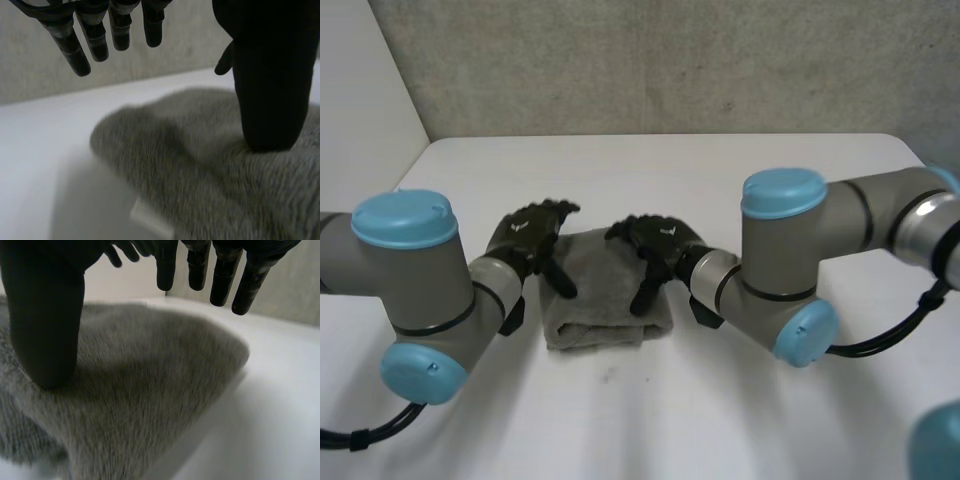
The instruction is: Fold the towel.
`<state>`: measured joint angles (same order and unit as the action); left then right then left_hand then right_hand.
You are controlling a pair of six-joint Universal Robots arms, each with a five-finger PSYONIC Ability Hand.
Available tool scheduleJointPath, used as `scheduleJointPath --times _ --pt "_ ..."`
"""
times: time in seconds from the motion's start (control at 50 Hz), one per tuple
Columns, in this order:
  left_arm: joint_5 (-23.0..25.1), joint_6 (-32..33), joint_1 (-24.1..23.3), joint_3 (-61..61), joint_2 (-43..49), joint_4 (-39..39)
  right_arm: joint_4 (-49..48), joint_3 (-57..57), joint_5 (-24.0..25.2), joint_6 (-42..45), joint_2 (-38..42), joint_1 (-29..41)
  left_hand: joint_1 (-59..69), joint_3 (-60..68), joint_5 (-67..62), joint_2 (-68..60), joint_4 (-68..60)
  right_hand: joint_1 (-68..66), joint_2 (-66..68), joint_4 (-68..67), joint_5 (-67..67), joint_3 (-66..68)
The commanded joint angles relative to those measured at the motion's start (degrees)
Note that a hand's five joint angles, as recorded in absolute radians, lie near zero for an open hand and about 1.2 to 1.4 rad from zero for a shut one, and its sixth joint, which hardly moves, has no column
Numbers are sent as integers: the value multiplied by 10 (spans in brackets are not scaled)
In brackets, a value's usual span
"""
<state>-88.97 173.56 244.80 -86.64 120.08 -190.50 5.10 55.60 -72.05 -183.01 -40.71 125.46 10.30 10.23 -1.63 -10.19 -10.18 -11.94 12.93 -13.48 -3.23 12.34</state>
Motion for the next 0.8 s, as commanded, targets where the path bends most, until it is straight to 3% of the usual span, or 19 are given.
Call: scheduleJointPath --times 0.02,0.1,0.18,0.34,0.48,0.6,0.8 --pt "3 40 21 -25 19 9 32 -46 -7 9 49 0 11 12 2 -12 -12 19 -29 35 32 -23" --pt "4 90 17 -32 12 10 34 -49 -35 10 21 -3 9 10 4 -10 -10 19 -29 35 32 -23" --pt "3 100 5 -23 -3 10 34 -36 -65 12 -27 -16 9 10 4 -10 -10 19 -29 35 32 -23" --pt "3 98 -20 23 -103 17 2 41 -103 12 -179 -53 6 7 7 -7 -7 19 -29 35 32 -23" --pt "3 95 -20 86 -199 88 -70 159 -171 43 -327 -109 6 7 7 -7 -7 19 -29 35 32 -23" --pt "3 59 -26 103 -233 131 -94 257 -180 103 -420 -135 3 3 11 -4 -4 19 -29 35 32 -23" --pt "2 44 -27 103 -244 134 -93 279 -177 113 -445 -136 -2 -2 16 1 1 19 -29 35 32 -23"
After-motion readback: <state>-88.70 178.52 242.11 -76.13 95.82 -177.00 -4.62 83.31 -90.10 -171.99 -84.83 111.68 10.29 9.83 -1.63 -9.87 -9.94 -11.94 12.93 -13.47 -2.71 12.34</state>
